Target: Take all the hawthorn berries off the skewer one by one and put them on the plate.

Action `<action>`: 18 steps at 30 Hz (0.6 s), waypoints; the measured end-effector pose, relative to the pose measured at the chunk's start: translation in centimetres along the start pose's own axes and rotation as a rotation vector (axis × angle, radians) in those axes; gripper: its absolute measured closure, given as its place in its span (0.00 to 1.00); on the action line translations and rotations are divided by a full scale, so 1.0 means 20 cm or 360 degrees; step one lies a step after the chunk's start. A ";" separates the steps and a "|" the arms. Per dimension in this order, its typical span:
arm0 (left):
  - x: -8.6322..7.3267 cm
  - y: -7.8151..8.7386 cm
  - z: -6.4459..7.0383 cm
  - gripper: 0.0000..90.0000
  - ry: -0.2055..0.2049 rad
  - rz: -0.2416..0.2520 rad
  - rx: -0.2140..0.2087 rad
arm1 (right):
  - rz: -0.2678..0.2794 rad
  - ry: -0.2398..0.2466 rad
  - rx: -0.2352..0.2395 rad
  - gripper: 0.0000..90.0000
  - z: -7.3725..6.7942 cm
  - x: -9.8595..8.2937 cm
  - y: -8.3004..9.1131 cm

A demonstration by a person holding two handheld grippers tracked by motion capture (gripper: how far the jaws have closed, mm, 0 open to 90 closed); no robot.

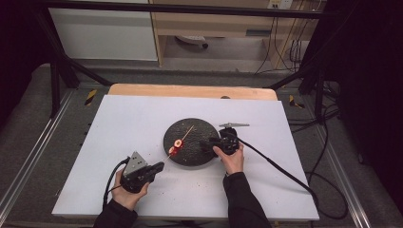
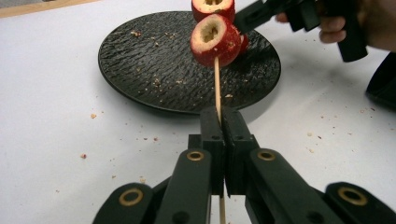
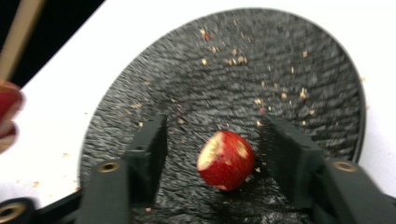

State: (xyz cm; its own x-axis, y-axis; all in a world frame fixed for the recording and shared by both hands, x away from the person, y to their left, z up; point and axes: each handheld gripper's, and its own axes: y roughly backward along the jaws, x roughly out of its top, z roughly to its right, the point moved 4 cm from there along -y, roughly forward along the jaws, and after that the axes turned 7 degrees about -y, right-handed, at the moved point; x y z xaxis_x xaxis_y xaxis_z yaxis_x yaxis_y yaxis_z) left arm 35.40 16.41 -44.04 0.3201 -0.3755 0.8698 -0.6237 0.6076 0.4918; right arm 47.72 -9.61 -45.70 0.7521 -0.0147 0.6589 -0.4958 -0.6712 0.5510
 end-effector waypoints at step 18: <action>0.02 -0.03 0.06 0.98 -0.0044 -0.0005 -0.0025 | 0.0057 0.0091 0.0111 0.12 -0.15 -0.03 0.20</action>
State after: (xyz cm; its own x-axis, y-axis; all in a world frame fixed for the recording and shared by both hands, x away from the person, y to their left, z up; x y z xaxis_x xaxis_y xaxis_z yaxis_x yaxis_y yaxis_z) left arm 35.08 15.04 -44.06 0.3019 -0.3967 0.8669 -0.6115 0.6170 0.4953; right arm 43.98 -10.04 -42.27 0.7073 0.0015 0.7069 -0.4889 -0.7213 0.4907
